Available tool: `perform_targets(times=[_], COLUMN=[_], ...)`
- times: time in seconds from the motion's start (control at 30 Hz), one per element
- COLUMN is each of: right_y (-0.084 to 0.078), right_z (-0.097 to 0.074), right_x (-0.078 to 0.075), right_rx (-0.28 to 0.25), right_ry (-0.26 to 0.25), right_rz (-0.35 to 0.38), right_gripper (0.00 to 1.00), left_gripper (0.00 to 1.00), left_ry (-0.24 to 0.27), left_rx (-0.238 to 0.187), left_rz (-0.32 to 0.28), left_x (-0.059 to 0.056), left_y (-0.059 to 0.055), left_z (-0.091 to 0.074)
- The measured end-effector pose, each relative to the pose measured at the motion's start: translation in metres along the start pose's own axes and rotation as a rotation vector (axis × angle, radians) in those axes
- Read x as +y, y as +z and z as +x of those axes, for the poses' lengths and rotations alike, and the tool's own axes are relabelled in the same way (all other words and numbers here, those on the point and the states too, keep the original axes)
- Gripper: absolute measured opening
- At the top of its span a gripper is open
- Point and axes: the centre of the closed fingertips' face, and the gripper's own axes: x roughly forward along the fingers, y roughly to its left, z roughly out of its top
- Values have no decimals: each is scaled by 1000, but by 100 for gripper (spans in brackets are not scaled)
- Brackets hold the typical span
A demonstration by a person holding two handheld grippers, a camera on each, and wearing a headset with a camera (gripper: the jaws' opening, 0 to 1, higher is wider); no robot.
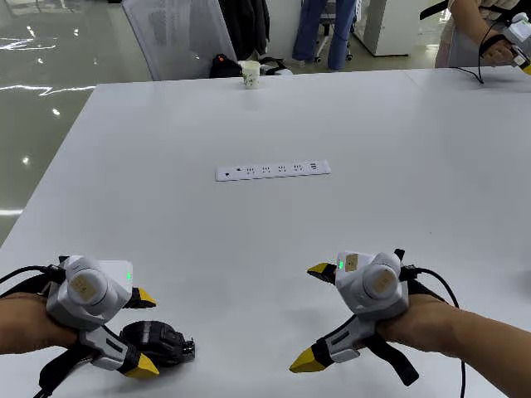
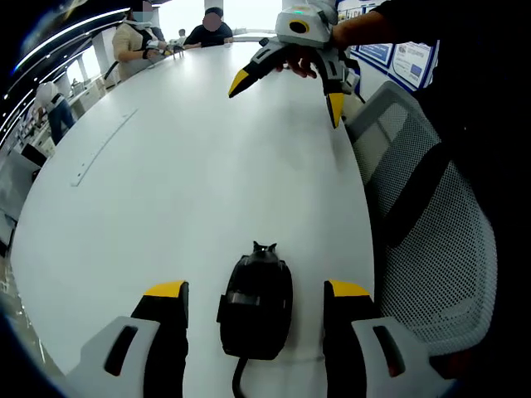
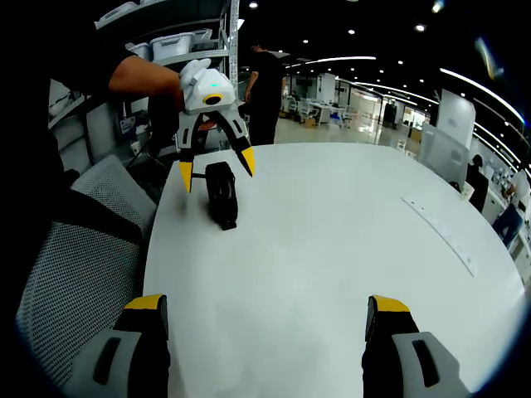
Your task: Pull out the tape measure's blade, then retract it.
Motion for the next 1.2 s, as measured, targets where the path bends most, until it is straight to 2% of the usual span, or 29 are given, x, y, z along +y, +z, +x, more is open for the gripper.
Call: perform_targets(times=[0.13, 0.23, 0.3, 0.47, 0.6, 0.63, 0.73, 0.83, 1.07, 1.2], right_y=[5, 8, 10, 13, 17, 18, 21, 23, 21, 25], right_z=[6, 11, 14, 22, 28, 30, 34, 39, 52, 61], right_x=[1, 3, 3, 6, 8, 8, 11, 14, 18, 20], right_rx=[-5, -7, -7, -7, -10, -11, -11, -10, 5, 4], right_ry=[11, 23, 31, 51, 64, 67, 77, 89, 109, 113], right_rz=[-9, -21, -22, -24, -26, -27, -30, -35, -32, -27], right_gripper=[99, 99, 99, 99, 99, 99, 99, 99, 99, 99], left_gripper=[58, 48, 46, 40, 32, 31, 31, 30, 30, 30], left_ry=[-8, 12, -11, -14, 21, 12, 19, 23, 23, 29], left_rx=[18, 105, 92, 89, 105, 105, 122, 136, 129, 120], left_rz=[11, 84, 61, 61, 86, 73, 98, 99, 96, 75], left_x=[-1, 2, -2, -4, 2, 1, 0, 0, 1, 1], left_y=[-2, -14, -12, -12, -13, -12, -14, -13, -14, -14], left_z=[2, 5, 8, 11, 11, 12, 12, 12, 12, 12])
